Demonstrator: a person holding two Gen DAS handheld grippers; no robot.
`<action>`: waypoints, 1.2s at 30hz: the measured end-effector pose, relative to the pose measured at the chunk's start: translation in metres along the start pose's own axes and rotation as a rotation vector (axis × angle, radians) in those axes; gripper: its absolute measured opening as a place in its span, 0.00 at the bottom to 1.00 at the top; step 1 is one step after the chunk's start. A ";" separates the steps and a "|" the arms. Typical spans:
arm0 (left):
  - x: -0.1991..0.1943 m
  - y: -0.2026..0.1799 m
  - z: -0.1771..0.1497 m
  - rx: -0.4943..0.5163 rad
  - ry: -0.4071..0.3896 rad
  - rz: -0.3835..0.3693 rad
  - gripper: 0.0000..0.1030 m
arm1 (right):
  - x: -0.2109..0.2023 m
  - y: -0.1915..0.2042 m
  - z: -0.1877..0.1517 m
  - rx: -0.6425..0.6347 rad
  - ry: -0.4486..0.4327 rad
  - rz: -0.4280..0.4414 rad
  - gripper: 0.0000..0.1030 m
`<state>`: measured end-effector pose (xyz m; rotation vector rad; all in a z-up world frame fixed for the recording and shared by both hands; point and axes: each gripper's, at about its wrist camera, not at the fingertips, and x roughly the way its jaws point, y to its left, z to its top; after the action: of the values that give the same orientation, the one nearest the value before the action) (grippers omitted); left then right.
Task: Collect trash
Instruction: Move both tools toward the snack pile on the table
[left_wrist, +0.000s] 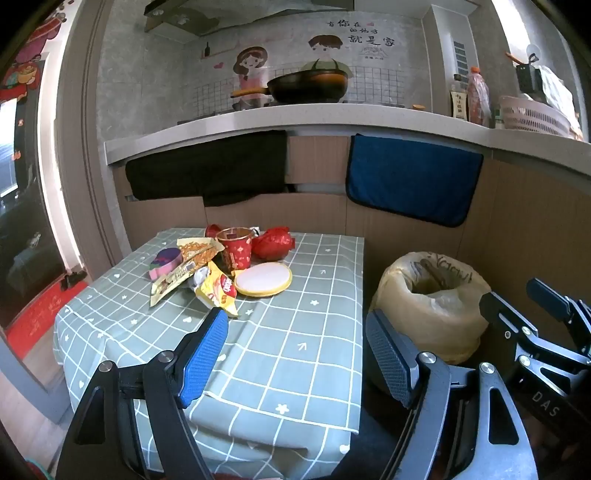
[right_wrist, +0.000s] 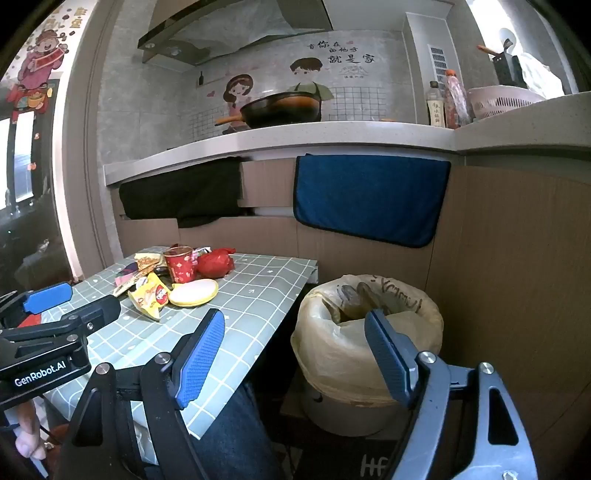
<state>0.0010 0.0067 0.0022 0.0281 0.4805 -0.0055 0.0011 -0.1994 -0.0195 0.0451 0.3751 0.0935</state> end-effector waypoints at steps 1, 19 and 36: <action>0.000 0.001 0.000 0.000 0.000 0.000 0.75 | 0.000 0.000 0.000 0.001 -0.001 0.002 0.74; 0.000 0.001 0.000 -0.001 0.002 0.000 0.75 | 0.002 0.000 0.000 0.005 0.002 0.006 0.74; 0.049 0.057 0.009 -0.191 0.050 -0.034 0.75 | 0.043 0.005 0.018 -0.038 0.016 0.013 0.74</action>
<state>0.0495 0.0633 -0.0115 -0.1677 0.5297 0.0075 0.0466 -0.1910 -0.0184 0.0093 0.3893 0.1135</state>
